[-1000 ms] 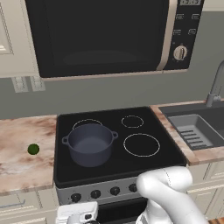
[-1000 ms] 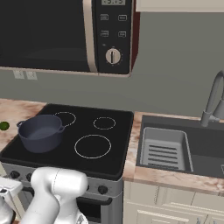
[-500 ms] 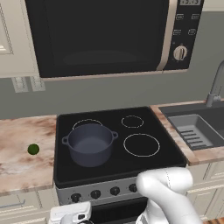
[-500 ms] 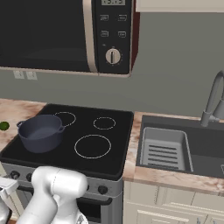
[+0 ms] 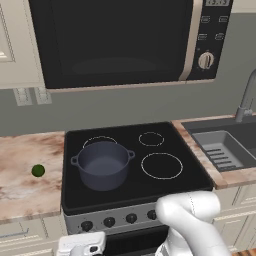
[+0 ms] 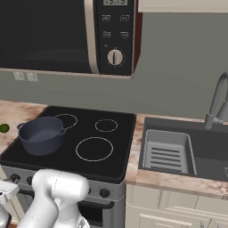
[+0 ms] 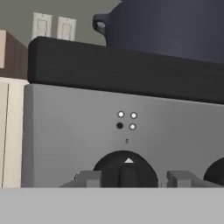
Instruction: Turn on the burner for the pot on the stove. Wait thirty seconds for the pot to heat up. Then add the lime to the pot.
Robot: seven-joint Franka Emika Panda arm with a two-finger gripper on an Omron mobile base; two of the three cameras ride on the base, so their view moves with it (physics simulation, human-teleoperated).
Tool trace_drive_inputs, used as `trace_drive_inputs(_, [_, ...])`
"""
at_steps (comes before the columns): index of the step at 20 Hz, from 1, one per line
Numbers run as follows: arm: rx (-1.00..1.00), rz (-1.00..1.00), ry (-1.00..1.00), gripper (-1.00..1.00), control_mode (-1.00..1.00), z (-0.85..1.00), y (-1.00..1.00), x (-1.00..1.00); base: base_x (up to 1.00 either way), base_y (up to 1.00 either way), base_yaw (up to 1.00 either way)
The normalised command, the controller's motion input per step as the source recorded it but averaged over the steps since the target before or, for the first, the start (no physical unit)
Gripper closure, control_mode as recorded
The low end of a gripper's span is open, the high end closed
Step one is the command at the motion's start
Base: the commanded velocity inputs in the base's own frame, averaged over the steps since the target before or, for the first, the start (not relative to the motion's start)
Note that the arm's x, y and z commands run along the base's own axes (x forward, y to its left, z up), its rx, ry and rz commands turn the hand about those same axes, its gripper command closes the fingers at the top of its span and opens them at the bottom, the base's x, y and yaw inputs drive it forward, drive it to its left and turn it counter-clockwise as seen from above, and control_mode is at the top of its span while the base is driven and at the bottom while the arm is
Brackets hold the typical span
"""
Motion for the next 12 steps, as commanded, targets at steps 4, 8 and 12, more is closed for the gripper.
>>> trace_drive_inputs(4, [0.0,0.0,0.0,-1.0,-1.0,0.0,-0.23,0.0,0.0,0.0,0.0])
trace_drive_inputs(8, [0.0,0.0,0.0,-1.0,-1.0,0.0,-0.24,0.0,0.0,0.0,0.0])
trace_drive_inputs(12, [0.0,0.0,0.0,-1.0,-1.0,0.0,0.02,0.2,0.0,0.0,0.0])
